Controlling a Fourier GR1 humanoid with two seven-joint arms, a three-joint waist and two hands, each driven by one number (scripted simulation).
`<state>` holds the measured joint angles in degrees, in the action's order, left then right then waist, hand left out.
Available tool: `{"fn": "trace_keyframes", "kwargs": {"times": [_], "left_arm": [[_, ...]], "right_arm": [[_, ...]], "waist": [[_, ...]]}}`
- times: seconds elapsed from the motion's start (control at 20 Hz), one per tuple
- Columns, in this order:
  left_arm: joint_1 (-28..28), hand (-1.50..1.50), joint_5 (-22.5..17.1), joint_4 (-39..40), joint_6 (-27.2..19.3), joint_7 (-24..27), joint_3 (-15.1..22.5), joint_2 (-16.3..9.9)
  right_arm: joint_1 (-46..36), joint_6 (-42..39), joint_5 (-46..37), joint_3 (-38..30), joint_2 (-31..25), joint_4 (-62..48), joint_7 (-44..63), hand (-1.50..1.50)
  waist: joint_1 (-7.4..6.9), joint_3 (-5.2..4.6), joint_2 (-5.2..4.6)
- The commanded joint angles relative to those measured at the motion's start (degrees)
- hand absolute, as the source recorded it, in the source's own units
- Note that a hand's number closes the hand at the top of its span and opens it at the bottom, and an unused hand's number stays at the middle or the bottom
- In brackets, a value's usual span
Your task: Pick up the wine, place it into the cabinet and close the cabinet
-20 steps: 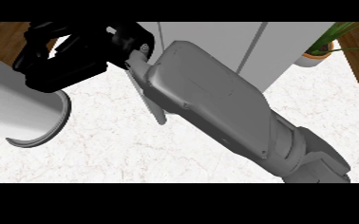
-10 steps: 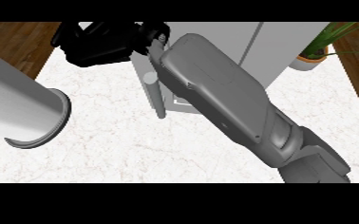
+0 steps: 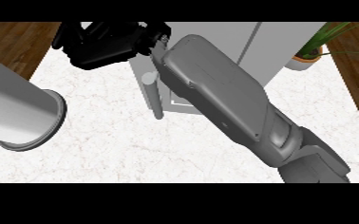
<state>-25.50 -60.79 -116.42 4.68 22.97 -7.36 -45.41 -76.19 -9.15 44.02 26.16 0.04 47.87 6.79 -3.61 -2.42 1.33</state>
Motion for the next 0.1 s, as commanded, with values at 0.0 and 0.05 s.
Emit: {"fn": "trace_keyframes", "kwargs": {"times": [0.0, 0.05], "left_arm": [[1.00, -1.50, -0.12, -1.51, -1.63, -1.27, 2.45, 0.69], [1.18, -1.50, -0.68, -2.55, -1.19, -1.47, 2.37, 0.52]], "right_arm": [[2.30, 4.43, -1.36, -4.79, -8.58, -8.17, -1.28, 1.50], [2.91, 3.80, -1.34, -4.52, -9.28, -8.52, -1.81, 1.50]], "waist": [[3.82, 2.35, -3.43], [3.57, 2.38, -3.43]]}}
